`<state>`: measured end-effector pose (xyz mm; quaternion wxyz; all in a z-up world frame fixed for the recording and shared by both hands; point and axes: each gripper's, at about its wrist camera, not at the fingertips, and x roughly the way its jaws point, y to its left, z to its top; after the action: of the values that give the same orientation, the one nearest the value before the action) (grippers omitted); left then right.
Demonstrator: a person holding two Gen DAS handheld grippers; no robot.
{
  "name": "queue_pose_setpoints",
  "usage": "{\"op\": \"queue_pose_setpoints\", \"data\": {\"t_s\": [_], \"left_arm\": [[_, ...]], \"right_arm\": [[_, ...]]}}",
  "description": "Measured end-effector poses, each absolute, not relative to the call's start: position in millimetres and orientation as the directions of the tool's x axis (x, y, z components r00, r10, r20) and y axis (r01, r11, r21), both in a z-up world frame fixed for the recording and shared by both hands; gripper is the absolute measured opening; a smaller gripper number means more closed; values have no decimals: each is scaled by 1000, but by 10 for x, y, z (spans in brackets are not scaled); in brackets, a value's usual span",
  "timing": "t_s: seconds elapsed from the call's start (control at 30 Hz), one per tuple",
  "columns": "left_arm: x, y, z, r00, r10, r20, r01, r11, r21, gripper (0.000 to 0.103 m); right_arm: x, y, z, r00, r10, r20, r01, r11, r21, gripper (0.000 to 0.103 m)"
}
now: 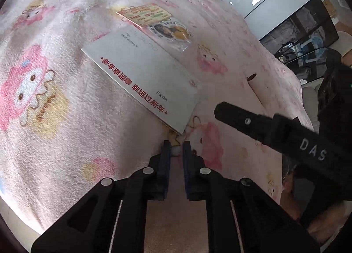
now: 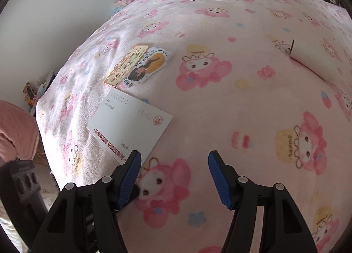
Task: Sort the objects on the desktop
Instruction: 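Lift the white envelope off the bed cover with the left tool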
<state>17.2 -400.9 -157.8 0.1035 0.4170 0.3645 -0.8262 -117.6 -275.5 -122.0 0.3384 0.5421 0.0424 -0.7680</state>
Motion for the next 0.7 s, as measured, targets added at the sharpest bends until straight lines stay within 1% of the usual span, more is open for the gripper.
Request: {"op": "queue_pose_setpoints", "data": {"t_s": [0.03,0.07,0.27,0.4,0.43,0.47,0.57,0.7], "left_arm": [[198,-4068,-1541,-637,117,-762,483,-710,-513,31],[209,-4149,-1514,-640,100,-762,495,-705,-508,33],[95,-4676,-1521,-632,34,-774,558,-673,-485,32],[-32,-4754,-1600,-610,10,-792,567,-693,-445,31],[-62,-4741,-1616,-603,5,-798,567,-701,-432,29],[-76,-4716,-1625,-597,0,-802,565,-710,-420,23],[-40,-4636,-1602,-602,1,-799,554,-719,-418,17],[63,-4488,-1560,-605,28,-796,542,-718,-438,14]], "right_arm": [[-1168,-2745,-1233,-180,-473,-863,565,-767,302,61],[-1160,-2736,-1246,-177,-472,-864,565,-767,303,61],[-1091,-2889,-1320,-147,-474,-868,586,-749,310,60],[-1031,-3029,-1347,-143,-471,-871,611,-734,297,61],[-1017,-3062,-1354,-142,-470,-871,617,-730,294,61],[-1013,-3065,-1362,-141,-468,-872,619,-730,291,61],[-999,-3060,-1367,-147,-463,-874,625,-729,280,61],[-999,-2999,-1330,-160,-462,-872,619,-735,276,61]]}}
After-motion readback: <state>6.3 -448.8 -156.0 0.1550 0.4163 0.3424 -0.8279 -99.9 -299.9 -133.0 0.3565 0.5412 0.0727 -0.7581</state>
